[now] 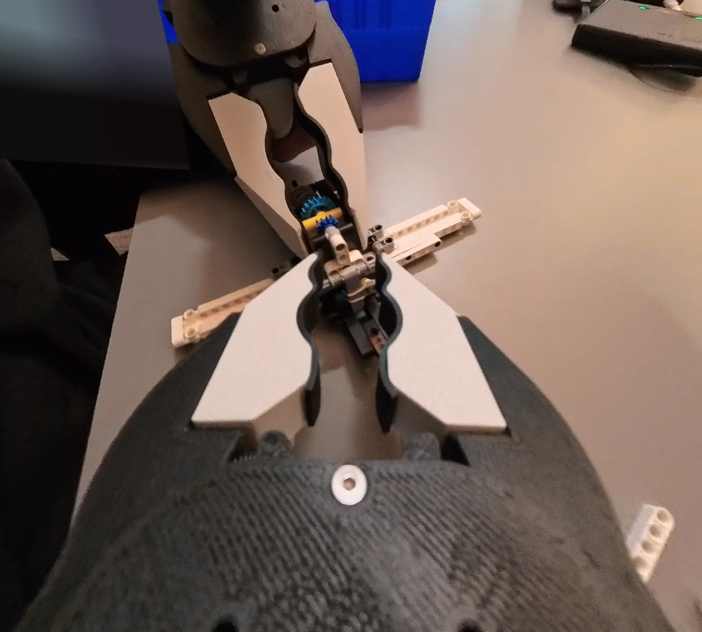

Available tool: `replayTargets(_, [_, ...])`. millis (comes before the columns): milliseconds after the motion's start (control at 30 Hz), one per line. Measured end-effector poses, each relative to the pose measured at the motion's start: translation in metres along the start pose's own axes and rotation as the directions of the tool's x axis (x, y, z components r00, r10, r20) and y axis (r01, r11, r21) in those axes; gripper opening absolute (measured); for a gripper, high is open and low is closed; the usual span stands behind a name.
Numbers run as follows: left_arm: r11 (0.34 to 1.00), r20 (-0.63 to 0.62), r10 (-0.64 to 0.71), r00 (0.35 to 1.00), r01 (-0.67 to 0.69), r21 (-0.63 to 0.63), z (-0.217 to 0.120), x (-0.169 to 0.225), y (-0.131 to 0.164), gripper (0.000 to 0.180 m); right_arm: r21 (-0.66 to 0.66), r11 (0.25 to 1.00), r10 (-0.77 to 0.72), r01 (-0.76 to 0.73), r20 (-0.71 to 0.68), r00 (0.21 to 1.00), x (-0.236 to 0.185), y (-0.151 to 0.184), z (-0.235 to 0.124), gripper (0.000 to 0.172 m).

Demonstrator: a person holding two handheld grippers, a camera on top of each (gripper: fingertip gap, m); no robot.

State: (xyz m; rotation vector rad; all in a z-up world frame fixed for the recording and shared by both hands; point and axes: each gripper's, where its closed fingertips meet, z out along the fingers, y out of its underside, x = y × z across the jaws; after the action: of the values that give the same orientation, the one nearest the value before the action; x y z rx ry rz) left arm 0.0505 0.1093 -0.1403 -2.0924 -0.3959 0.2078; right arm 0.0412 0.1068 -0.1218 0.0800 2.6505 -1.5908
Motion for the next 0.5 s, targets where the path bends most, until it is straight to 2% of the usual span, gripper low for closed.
replayTargets(233, [1.0,-0.006,0.0,1.0,0.0,0.006,0.0,0.0,0.0,0.025,0.016,1.0,0.011,-0.009,-0.163,0.987,0.003,0.012,-0.008,0.028])
replayTargets(300, [1.0,-0.007,-0.001,1.0,0.001,0.009,0.0,0.0,0.0,0.025,0.036,0.999,0.024,-0.017,-0.206,0.978,0.007,0.014,-0.018,0.024])
replayTargets(500, [1.0,-0.003,-0.002,1.0,0.002,0.01,0.0,0.0,0.0,0.025,0.083,0.994,0.084,-0.067,-0.223,0.971,0.012,0.016,-0.033,0.023])
